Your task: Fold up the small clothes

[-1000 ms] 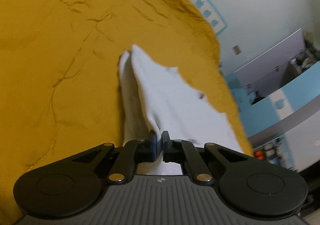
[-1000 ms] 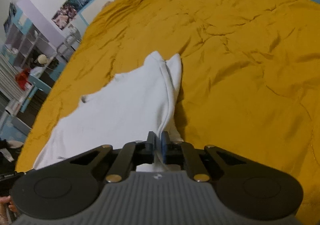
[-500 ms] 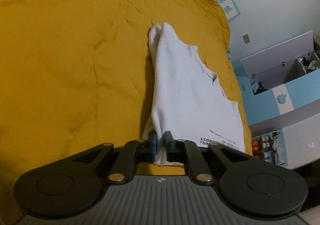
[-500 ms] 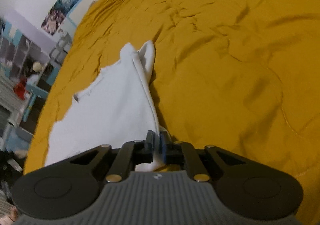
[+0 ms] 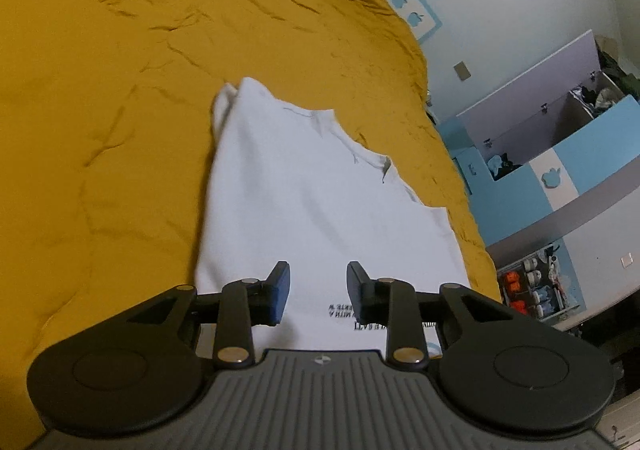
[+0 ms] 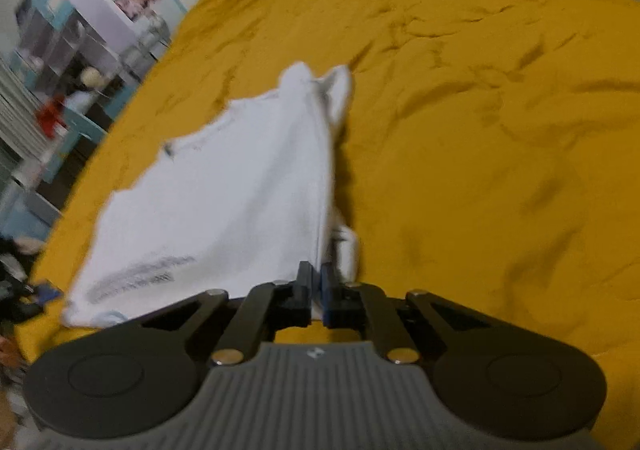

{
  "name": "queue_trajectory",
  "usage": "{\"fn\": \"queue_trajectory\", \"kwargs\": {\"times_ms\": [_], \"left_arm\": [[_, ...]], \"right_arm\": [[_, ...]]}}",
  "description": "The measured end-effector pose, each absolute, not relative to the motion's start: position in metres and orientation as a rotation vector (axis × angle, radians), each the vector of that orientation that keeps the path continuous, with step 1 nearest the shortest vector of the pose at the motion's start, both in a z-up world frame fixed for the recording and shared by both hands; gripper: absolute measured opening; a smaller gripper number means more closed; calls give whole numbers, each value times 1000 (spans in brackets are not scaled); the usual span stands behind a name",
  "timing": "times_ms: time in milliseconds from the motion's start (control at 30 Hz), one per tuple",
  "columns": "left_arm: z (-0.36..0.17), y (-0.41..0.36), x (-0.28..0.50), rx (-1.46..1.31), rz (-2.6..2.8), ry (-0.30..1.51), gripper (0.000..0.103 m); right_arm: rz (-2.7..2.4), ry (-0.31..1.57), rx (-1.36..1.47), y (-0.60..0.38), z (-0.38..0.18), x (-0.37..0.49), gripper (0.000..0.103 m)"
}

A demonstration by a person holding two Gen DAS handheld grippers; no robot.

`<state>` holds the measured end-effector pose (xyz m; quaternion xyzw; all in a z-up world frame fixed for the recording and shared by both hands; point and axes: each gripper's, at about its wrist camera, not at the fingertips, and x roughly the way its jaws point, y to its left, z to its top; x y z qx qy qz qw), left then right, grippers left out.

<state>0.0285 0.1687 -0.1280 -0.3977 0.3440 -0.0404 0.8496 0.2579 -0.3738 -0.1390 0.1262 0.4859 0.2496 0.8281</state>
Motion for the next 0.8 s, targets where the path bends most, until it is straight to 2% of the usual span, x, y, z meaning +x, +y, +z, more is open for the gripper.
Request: {"fn": "queue_trajectory", "kwargs": {"times_ms": [100, 133, 200, 267, 300, 333, 433, 533, 600, 633, 733, 800], "left_arm": [[-129, 162, 38, -794, -91, 696, 34], [-129, 161, 45, -795, -97, 700, 34], [-129, 156, 53, -786, -120, 698, 35], [-130, 151, 68, -788, -147, 704, 35], [-132, 149, 79, -793, -164, 712, 35], [-134, 146, 87, -795, -176, 717, 35], [-140, 135, 113, -789, -220, 739, 38], [-151, 127, 135, -762, -241, 780, 49], [-161, 130, 145, -727, -196, 823, 50], [-166, 134, 149, -703, -167, 845, 49], [-178, 155, 155, -708, -138, 857, 35], [-180, 168, 155, -744, -104, 850, 32]], "right_arm": [[487, 1020, 368, -386, -140, 264, 2], [457, 980, 375, -385, -134, 264, 5], [429, 881, 365, -375, -117, 264, 6], [499, 844, 391, -353, -106, 269, 19], [547, 835, 402, -338, -102, 272, 31], [605, 834, 405, -322, -101, 275, 34], [766, 885, 358, -270, -109, 290, 34], [841, 989, 296, -232, -132, 311, 33], [821, 1025, 279, -224, -146, 331, 33], [783, 1028, 265, -224, -151, 344, 33], [640, 1007, 266, -239, -160, 382, 28], [537, 994, 263, -252, -164, 402, 25]]}}
